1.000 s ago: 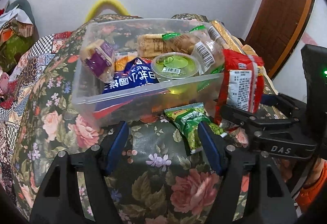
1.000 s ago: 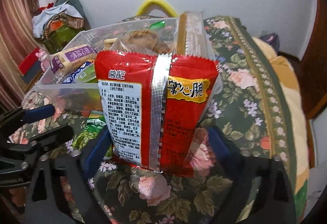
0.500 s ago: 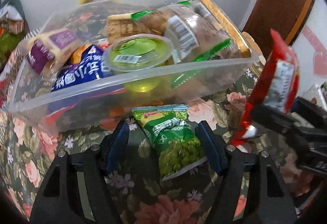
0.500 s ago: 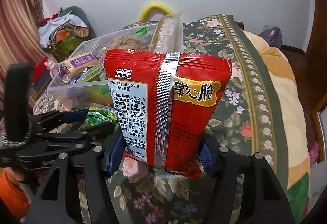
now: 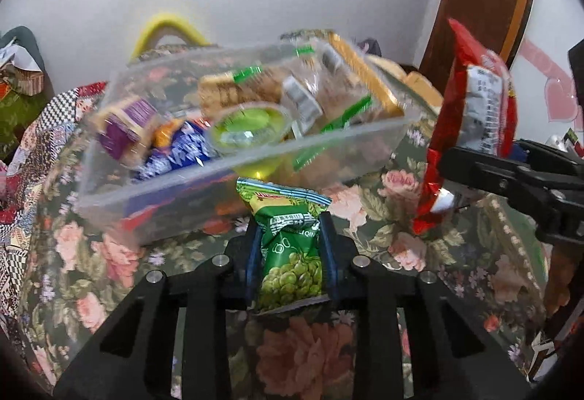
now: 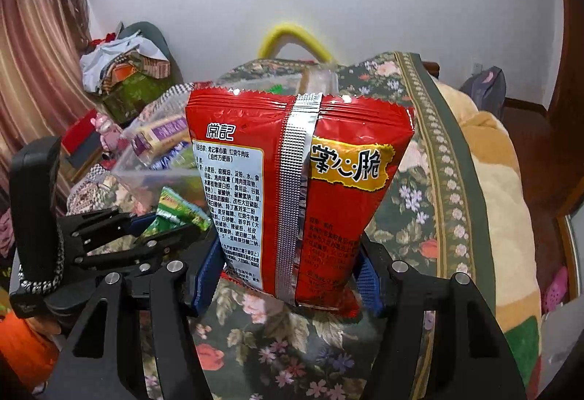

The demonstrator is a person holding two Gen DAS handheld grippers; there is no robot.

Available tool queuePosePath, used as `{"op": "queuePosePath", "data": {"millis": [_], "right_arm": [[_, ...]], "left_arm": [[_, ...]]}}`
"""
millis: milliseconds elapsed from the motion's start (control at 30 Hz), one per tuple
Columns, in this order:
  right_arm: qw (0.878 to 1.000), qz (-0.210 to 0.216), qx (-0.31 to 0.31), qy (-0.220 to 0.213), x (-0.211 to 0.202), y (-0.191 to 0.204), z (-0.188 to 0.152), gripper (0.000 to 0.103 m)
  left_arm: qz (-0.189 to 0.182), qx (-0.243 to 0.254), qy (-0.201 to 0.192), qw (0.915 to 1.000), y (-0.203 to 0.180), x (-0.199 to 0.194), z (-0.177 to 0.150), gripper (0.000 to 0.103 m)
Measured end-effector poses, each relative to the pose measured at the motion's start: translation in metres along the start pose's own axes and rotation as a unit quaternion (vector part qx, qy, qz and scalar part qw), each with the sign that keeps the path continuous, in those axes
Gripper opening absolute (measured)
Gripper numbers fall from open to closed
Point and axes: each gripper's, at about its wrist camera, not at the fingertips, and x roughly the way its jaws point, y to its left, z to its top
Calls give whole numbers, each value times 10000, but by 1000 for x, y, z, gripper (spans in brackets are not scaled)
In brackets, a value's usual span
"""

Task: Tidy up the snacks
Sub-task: 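Grasp the green pea snack bag with the left tool while the right tool grasps the red chip bag, then carry both bags over the clear box and open both tools to drop them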

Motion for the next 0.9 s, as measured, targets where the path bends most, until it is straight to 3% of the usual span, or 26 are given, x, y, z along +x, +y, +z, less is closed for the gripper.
{"op": "queuePosePath", "data": {"millis": [400, 700, 900], "right_arm": [[9988, 185, -153, -426, -8, 24, 36, 59], [9968, 402, -238, -654, 6, 48, 64, 60], [9973, 487, -320, -451, 33, 61, 75, 60]], "left_arm": [[209, -151, -791, 9965, 24, -60, 27, 29], [467, -380, -1053, 9926, 67, -61, 61, 29], [516, -566, -974, 9923, 87, -47, 73, 29]]}}
